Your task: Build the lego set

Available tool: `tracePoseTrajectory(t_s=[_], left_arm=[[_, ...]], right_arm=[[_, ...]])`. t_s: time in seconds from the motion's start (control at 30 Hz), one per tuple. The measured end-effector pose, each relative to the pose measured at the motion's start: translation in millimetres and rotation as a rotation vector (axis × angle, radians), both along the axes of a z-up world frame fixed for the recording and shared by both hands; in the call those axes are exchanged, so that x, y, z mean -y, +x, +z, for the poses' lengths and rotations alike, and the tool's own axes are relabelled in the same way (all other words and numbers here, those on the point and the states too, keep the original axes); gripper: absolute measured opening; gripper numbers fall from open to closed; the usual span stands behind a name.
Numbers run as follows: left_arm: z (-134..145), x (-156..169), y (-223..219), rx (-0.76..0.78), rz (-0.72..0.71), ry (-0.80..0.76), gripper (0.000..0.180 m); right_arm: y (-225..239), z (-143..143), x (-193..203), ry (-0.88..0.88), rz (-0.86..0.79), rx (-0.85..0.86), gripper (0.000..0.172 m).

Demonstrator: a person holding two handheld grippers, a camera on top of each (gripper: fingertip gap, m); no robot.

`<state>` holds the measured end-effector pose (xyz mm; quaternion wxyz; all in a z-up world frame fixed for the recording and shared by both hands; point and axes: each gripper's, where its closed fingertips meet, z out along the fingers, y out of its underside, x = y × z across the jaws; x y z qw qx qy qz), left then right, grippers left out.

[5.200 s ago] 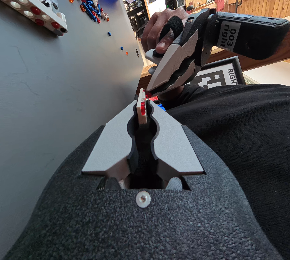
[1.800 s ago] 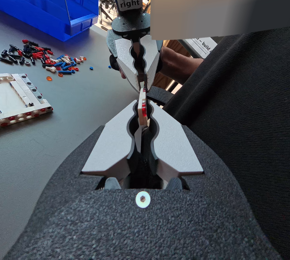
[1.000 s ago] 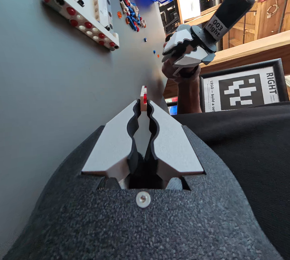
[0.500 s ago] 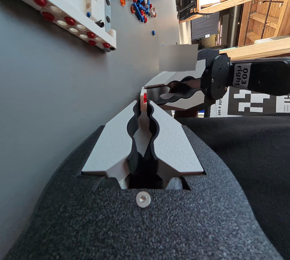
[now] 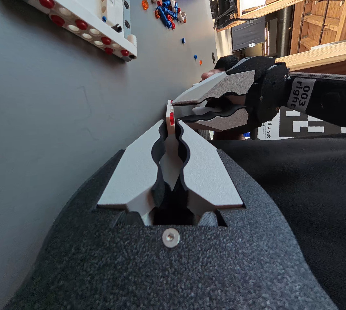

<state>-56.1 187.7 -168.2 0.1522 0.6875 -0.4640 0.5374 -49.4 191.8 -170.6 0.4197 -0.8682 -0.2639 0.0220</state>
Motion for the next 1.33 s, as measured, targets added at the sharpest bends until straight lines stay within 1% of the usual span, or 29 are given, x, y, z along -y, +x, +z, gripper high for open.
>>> tracePoseTrajectory(t_s=[0.03,0.1,0.17,0.23,0.33,0.47,0.6,0.67,0.77,0.83,0.93,1.0,1.07,1.13,1.2,1.23,1.33], left_arm=[[1,-3,0,0.010,0.008,0.011,0.008],[0,-13,-2,0.018,0.033,0.081,0.023],[-1,-25,-6,0.034,0.058,0.165,0.026],[1,-35,-11,0.058,0.086,0.245,0.026],[12,-43,-17,0.138,0.115,0.321,0.026],[31,-46,-24,0.282,0.126,0.427,0.025],[41,-50,-33,0.369,0.116,0.512,0.025],[49,-56,-36,0.410,0.119,0.532,0.025],[68,-73,-35,0.461,0.123,0.628,0.025],[88,-89,-26,0.482,0.120,0.749,0.026],[128,-108,-2,0.518,0.073,0.922,0.027],[149,-116,24,0.523,0.019,1.025,0.030],[155,-119,55,0.480,-0.102,1.129,0.033],[151,-123,95,0.423,-0.217,1.252,0.038],[137,-124,142,0.376,-0.319,1.316,0.040],[125,-124,165,0.341,-0.357,1.312,0.040],[81,-117,223,0.233,-0.442,1.210,0.043]], right_arm=[[1,2,-1,-0.008,-0.009,-0.003,0.014],[5,2,-3,-0.043,-0.027,0.011,0.014],[8,-2,-3,-0.104,-0.031,0.022,0.014],[11,-7,-3,-0.174,-0.035,0.020,0.014],[12,-16,-2,-0.259,-0.027,0.024,0.014],[10,-16,-3,-0.322,-0.020,0.021,0.014],[10,-16,-3,-0.362,-0.033,-0.002,0.014],[13,-11,-1,-0.342,-0.048,-0.001,0.017],[22,12,-4,-0.206,-0.090,-0.074,0.021],[52,27,-13,-0.049,-0.240,-0.103,0.024],[103,49,-19,0.169,-0.511,-0.177,0.026],[125,63,-19,0.314,-0.629,-0.245,0.025],[136,69,-19,0.398,-0.689,-0.283,0.024],[140,72,-19,0.461,-0.710,-0.298,0.023],[139,76,-19,0.514,-0.704,-0.304,0.021],[139,77,-18,0.529,-0.702,-0.302,0.020],[137,79,-15,0.566,-0.691,-0.312,0.019]])
